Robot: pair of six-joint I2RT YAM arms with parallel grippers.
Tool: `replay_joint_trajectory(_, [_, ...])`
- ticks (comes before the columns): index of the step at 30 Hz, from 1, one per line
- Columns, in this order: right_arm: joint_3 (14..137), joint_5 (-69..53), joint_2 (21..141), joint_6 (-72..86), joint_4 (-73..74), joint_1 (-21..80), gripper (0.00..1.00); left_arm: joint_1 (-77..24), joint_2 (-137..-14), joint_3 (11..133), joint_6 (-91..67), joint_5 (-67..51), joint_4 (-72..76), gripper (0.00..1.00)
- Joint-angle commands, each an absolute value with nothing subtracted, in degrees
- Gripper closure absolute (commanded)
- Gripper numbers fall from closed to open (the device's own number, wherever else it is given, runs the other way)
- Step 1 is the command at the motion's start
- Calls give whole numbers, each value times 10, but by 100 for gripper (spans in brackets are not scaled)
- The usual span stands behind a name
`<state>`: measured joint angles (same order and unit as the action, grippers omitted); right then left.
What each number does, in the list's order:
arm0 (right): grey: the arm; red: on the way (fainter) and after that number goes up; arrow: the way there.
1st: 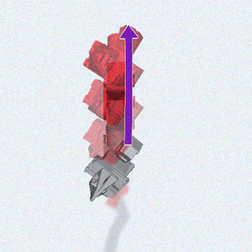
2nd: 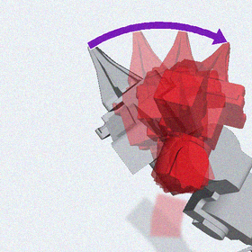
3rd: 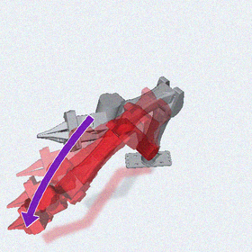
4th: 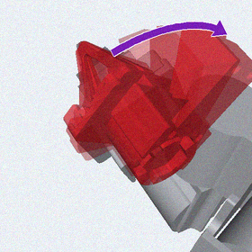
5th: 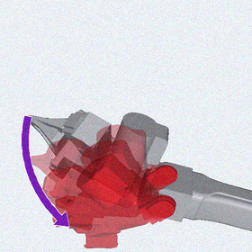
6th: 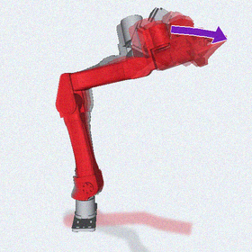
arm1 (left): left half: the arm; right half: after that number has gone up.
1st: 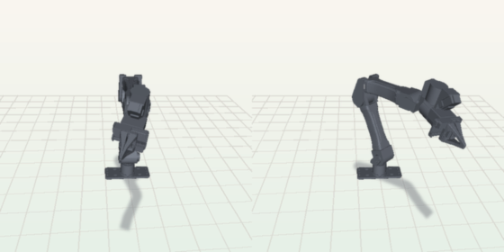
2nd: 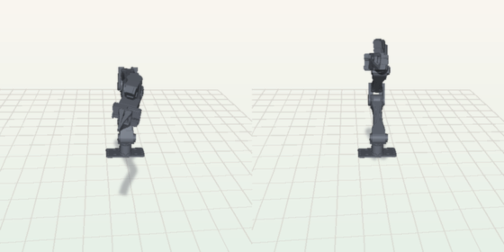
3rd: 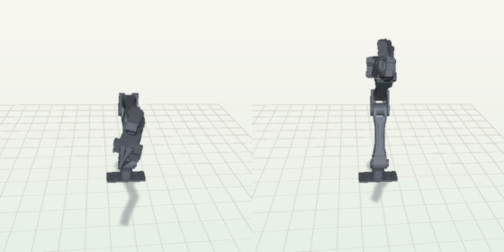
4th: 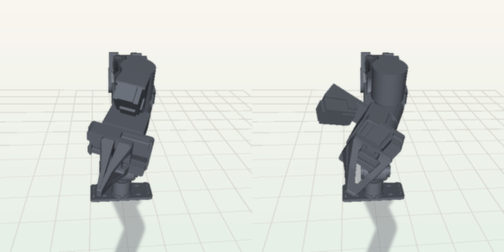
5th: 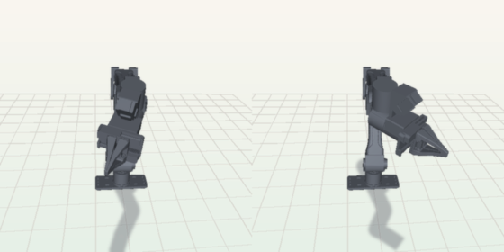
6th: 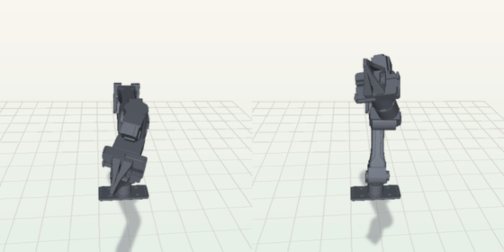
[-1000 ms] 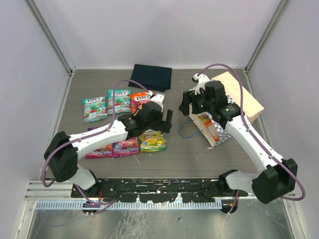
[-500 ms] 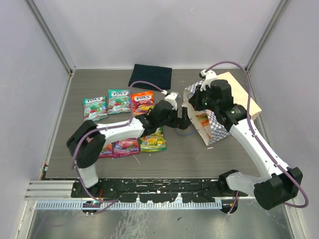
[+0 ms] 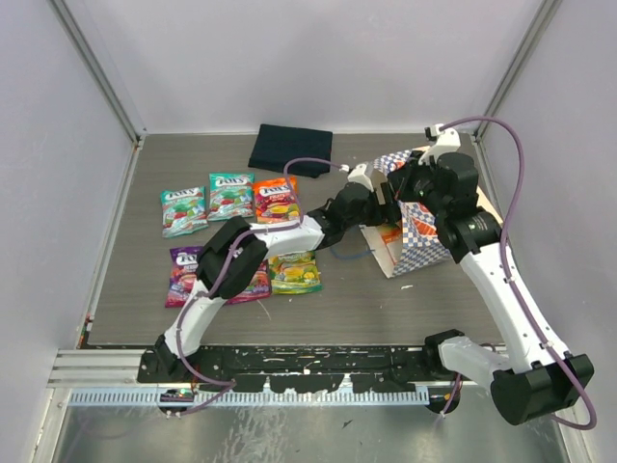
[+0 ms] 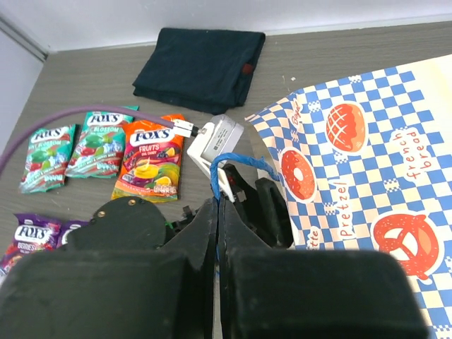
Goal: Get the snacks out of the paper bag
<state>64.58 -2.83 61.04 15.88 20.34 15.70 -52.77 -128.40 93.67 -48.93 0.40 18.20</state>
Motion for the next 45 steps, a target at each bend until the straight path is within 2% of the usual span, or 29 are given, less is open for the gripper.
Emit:
replay_joint_trajectory(1, [640,-44,585,185,147,144,99,-529,-1323,996,-544,60,204,22])
replay_joint_trajectory(6, [634,-61,582,193,140,138,99,-531,-1377,1061,-578,90,151,27])
replay_joint_trajectory(11, [631,-68,578,195,136,135,99,-539,-1390,1081,-564,149,95,24])
replay_joint_trajectory(20, [605,-99,577,230,104,134,99,-547,-1451,1144,-608,169,128,24])
replay_joint_trajectory(28, [560,-176,567,302,49,135,99,-571,-1499,1222,-583,238,103,22])
replay_joint_trajectory(32, [550,-201,561,324,25,135,99,-582,-1513,1227,-543,282,148,21])
replay_joint_trajectory(37, [547,-232,561,346,4,135,99,-600,-1560,1296,-468,293,195,19])
replay_joint_trajectory(39, [546,-245,563,357,-7,137,99,-602,-1582,1323,-457,277,212,27])
replay_joint_trajectory(41, [544,-254,563,364,-14,139,99,-604,-1596,1334,-454,266,227,43])
replay_joint_trajectory(45, [548,-248,556,355,-6,139,99,-604,-1588,1299,-435,260,267,64])
